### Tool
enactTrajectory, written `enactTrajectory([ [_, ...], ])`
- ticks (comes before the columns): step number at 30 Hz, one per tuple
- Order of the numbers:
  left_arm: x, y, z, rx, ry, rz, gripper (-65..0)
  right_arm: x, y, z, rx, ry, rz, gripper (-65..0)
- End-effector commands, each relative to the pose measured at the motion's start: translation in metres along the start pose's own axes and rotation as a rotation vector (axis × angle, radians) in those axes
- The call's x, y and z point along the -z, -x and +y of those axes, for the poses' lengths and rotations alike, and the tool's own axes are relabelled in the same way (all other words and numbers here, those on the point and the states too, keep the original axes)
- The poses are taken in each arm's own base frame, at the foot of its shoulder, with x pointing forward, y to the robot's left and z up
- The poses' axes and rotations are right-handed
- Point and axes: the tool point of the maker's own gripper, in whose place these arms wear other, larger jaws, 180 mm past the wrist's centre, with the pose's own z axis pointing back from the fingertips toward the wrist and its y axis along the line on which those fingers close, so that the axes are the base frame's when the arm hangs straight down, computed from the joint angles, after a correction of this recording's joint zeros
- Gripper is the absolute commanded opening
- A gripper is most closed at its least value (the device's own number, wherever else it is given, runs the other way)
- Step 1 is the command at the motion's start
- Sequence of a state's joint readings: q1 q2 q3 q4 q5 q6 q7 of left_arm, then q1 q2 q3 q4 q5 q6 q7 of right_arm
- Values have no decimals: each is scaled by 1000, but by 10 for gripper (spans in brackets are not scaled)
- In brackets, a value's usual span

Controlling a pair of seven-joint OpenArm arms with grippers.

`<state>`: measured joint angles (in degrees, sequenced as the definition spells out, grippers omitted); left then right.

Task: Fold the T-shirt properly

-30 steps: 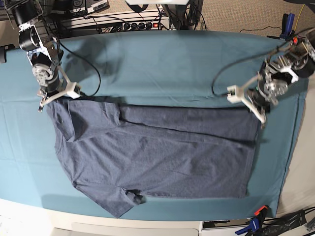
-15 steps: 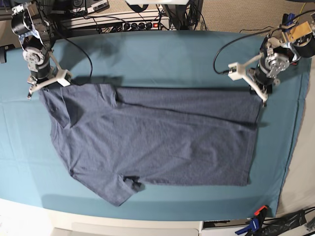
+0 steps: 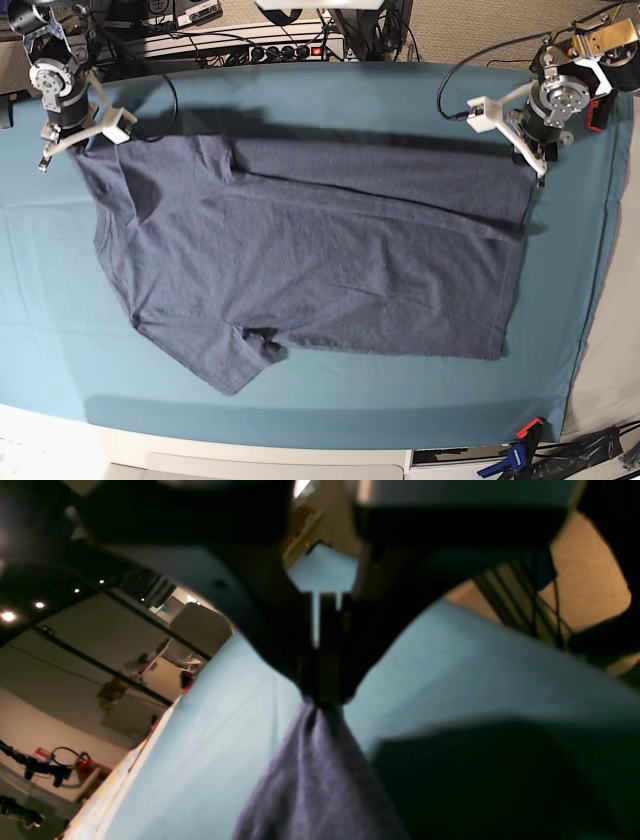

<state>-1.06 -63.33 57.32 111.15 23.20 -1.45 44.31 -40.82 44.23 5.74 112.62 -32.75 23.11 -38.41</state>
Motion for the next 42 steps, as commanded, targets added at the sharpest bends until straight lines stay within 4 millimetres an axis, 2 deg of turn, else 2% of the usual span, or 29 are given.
enactTrajectory([
  [1,-4,13,8,12,-27,46,-650,-2,9,-14,-16,47,35,-650],
  [12,-25,-4,-21,26,2,18,-650,-6,10,12,-21,-44,23,-650],
  [18,-32,-3,-30,46,-10,36,-650,-8,10,20,-22,-69,22,-650],
  [27,-40,-1,-42,69,-19,53,-650,-16,18,45,-54,-135,38,-650],
  [33,-42,-1,-41,64,-20,60,-650,-18,20,49,-59,-144,42,-650],
  [39,-56,-16,-48,34,3,18,-650,-18,20,48,-61,-141,44,-650],
  [42,-60,-16,-44,21,-11,19,-650,-18,20,48,-61,-141,42,-650],
])
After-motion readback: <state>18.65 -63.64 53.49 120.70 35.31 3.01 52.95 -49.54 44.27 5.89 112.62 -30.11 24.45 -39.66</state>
